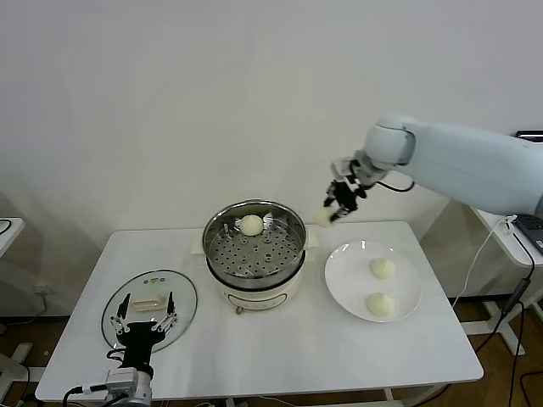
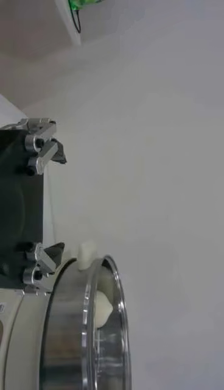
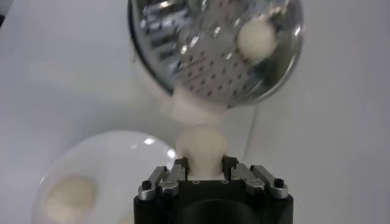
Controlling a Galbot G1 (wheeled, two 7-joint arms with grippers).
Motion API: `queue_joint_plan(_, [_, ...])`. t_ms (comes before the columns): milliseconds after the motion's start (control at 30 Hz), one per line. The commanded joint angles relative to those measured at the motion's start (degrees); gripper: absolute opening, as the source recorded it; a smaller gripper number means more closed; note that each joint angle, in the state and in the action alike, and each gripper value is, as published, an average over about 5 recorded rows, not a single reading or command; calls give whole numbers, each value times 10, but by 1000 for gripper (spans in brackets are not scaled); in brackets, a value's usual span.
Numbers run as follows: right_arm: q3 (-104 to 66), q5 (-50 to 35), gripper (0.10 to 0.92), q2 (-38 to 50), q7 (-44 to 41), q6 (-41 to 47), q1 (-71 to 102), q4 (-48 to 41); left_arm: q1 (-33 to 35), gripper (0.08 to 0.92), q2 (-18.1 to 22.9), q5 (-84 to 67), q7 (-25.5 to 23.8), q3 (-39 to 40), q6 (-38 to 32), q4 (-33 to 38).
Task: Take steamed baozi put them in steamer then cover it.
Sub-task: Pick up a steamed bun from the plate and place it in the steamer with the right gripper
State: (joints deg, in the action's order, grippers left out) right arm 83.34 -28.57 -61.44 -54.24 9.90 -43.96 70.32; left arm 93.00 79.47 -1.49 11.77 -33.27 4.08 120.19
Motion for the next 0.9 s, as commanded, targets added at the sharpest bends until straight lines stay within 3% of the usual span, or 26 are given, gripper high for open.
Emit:
queue_joint_plan(33, [-5, -56, 391, -139, 22, 22, -2, -58, 0, 823, -5, -4, 1, -13, 0, 1])
queue_joint_plan(467, [-16, -74, 390, -257, 37, 48, 68, -163, -5, 823, -3, -11, 1, -20, 0, 2])
queue_joint_plan(900, [3, -61, 396, -290, 39, 61, 119, -210, -11, 823, -4, -18, 1, -23, 0, 2])
